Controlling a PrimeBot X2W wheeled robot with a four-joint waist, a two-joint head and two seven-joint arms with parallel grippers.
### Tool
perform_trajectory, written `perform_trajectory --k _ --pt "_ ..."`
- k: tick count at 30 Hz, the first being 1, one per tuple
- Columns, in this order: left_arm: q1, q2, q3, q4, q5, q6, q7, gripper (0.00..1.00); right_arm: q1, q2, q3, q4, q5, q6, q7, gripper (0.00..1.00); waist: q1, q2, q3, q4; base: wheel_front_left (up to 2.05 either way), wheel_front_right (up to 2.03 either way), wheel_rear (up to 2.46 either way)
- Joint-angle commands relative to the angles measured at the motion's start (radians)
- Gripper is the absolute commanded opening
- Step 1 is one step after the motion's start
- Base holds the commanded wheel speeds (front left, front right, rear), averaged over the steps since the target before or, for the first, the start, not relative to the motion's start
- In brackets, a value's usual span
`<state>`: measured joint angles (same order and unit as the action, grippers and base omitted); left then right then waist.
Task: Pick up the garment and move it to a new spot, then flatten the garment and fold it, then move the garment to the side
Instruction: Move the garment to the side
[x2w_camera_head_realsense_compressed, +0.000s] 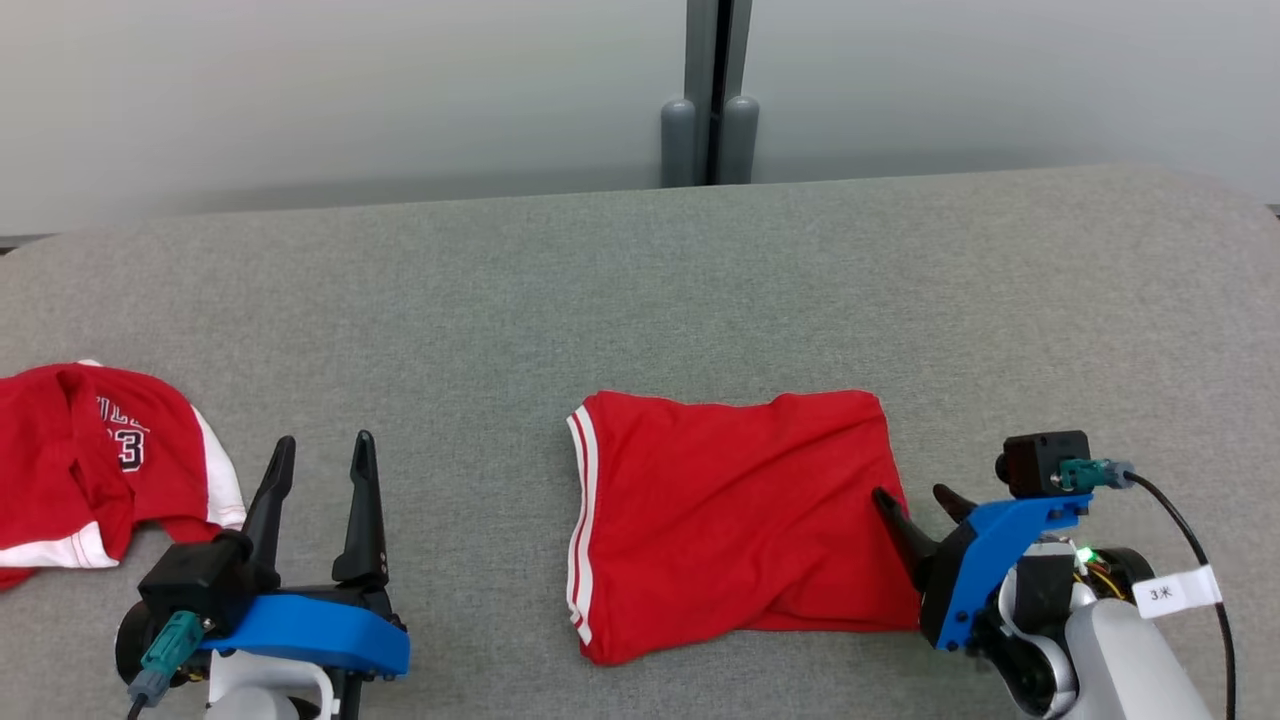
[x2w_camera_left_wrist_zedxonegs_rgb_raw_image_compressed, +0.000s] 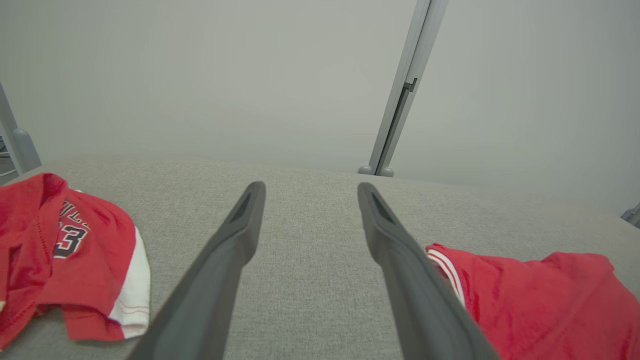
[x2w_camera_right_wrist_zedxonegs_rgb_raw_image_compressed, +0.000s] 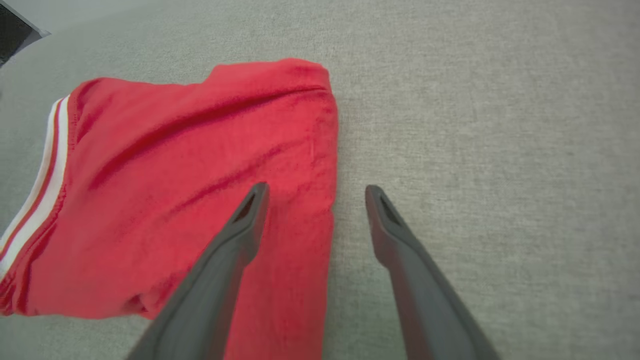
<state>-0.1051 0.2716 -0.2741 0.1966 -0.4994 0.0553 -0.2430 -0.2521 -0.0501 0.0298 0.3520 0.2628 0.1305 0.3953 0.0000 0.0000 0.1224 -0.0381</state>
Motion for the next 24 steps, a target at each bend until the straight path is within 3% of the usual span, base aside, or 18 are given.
perform_trajectory --k 1,13,14,15,20,24 --pt "-0.018 0.003 -0.004 -0.001 0.009 -0.003 0.000 1.00 -0.031 -0.001 0.008 0.035 0.033 0.001 0.007 1.00 0.0000 0.0000 0.018 0.016 0.00 0.00 0.00" --pt "-0.048 -0.005 -0.017 0.011 0.011 -0.008 -0.004 1.00 -0.099 0.004 0.057 0.266 0.019 0.001 0.066 0.99 0.0000 0.0000 0.049 0.044 0.00 0.00 0.00" --pt "-0.049 -0.006 -0.018 0.013 0.010 -0.008 -0.005 1.00 -0.100 0.006 0.071 0.272 0.025 0.001 0.068 0.40 0.0000 0.0000 0.050 0.044 0.00 0.00 0.00" --pt "-0.050 -0.006 -0.018 0.014 0.010 -0.008 -0.004 1.00 -0.102 0.008 0.085 0.271 0.027 0.002 0.066 0.00 0.0000 0.0000 0.051 0.041 0.00 0.00 0.00" --pt "-0.053 -0.001 -0.013 0.013 0.007 -0.006 -0.007 1.00 -0.143 -0.001 0.128 0.201 -0.046 0.002 0.067 0.00 0.0000 0.0000 0.057 0.008 0.00 0.00 0.00" --pt "-0.053 0.011 -0.003 0.002 0.005 -0.005 -0.011 1.00 -0.190 -0.081 0.205 0.093 -0.076 0.000 0.100 0.00 0.0000 0.0000 0.073 -0.045 0.00 0.00 0.00"
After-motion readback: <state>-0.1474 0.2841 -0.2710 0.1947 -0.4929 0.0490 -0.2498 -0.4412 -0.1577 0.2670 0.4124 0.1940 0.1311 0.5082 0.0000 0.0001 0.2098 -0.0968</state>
